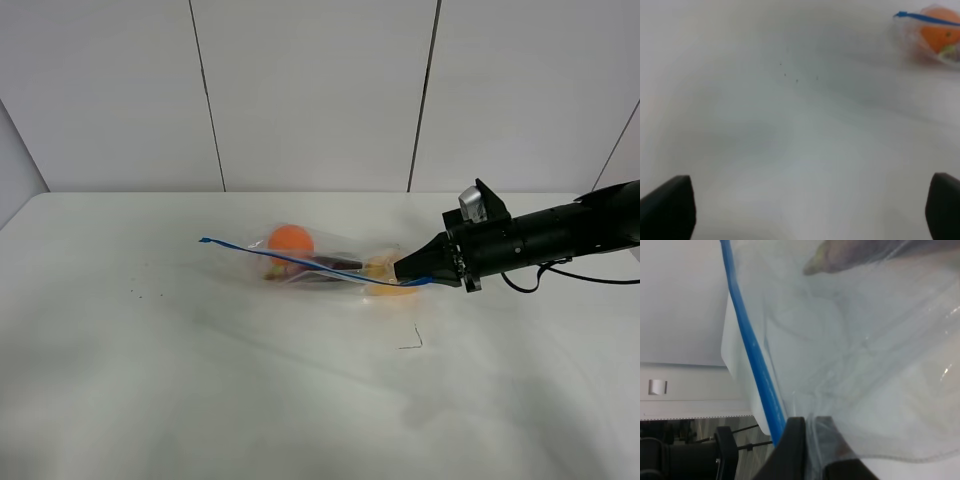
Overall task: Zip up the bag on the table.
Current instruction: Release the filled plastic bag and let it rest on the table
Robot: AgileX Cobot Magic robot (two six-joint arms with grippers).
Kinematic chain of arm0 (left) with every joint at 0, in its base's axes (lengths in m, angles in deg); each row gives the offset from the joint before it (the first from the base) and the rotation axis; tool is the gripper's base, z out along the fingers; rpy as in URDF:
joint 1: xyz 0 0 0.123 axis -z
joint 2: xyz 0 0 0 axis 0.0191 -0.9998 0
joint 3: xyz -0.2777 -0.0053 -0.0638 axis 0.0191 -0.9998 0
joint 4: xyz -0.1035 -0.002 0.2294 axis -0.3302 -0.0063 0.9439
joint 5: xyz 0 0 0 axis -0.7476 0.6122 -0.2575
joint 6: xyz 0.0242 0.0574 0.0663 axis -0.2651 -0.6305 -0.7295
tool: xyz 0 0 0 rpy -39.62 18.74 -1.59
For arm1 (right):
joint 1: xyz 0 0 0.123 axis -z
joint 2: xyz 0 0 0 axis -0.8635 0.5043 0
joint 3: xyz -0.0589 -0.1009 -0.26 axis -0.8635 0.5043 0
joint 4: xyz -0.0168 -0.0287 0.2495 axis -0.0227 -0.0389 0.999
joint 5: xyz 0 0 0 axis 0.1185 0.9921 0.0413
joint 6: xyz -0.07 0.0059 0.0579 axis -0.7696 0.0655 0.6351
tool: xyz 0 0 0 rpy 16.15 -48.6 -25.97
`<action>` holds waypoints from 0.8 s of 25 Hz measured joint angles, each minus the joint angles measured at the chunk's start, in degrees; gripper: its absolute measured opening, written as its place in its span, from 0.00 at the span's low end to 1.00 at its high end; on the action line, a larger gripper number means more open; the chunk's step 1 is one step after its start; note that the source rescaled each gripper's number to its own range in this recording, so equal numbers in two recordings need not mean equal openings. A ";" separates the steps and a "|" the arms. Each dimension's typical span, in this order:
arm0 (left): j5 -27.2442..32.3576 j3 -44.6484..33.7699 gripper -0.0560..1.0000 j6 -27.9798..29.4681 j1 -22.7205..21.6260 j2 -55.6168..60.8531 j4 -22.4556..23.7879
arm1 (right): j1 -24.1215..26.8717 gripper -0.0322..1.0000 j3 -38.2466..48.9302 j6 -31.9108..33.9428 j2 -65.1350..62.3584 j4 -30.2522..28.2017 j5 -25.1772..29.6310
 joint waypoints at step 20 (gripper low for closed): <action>0.99 -0.53 1.00 -0.09 -0.88 0.00 -0.33 | 0.00 0.03 0.00 -0.16 0.00 0.54 -0.06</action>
